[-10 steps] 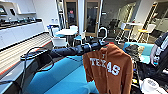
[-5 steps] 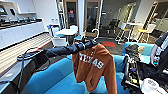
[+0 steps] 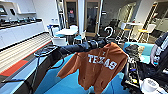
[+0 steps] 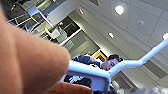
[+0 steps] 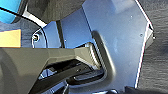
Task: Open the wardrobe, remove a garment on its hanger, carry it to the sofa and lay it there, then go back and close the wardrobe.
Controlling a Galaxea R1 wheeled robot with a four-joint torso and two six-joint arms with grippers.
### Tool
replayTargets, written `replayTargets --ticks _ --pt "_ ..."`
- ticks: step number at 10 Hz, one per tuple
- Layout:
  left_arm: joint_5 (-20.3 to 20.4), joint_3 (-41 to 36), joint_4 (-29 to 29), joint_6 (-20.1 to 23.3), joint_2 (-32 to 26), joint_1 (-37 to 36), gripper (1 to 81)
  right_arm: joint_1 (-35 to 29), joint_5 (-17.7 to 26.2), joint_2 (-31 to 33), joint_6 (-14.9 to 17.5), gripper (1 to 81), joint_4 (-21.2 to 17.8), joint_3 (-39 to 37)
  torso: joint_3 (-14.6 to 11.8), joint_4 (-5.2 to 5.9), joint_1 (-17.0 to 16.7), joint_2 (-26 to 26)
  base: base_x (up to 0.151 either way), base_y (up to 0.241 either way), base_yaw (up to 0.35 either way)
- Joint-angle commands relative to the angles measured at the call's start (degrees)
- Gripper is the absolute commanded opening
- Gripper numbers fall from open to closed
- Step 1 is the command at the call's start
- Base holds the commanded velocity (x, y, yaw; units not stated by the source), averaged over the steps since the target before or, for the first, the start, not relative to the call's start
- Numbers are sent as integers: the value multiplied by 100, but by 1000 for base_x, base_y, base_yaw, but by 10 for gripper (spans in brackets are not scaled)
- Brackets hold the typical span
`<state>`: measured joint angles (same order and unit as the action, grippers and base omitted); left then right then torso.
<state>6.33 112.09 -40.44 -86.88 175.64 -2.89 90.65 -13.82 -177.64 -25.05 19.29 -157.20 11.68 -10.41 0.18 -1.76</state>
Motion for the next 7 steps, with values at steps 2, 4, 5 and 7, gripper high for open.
replayTargets --ticks 2,4,5,7 --pt "396 252 9 49 569 -1376 10 -104 275 -28 18 811 14 15 0 0 0 0 0 0 0" --pt "352 374 27 49 385 -1367 10 -104 275 -37 18 811 14 15 0 0 0 0 0 0 0" --pt "352 463 27 40 236 -1359 10 -112 275 -37 18 811 14 15 0 0 0 0 0 0 0" --pt "141 498 -8 40 -178 -1288 10 -104 275 -37 18 811 5 15 0 0 0 0 0 0 0"
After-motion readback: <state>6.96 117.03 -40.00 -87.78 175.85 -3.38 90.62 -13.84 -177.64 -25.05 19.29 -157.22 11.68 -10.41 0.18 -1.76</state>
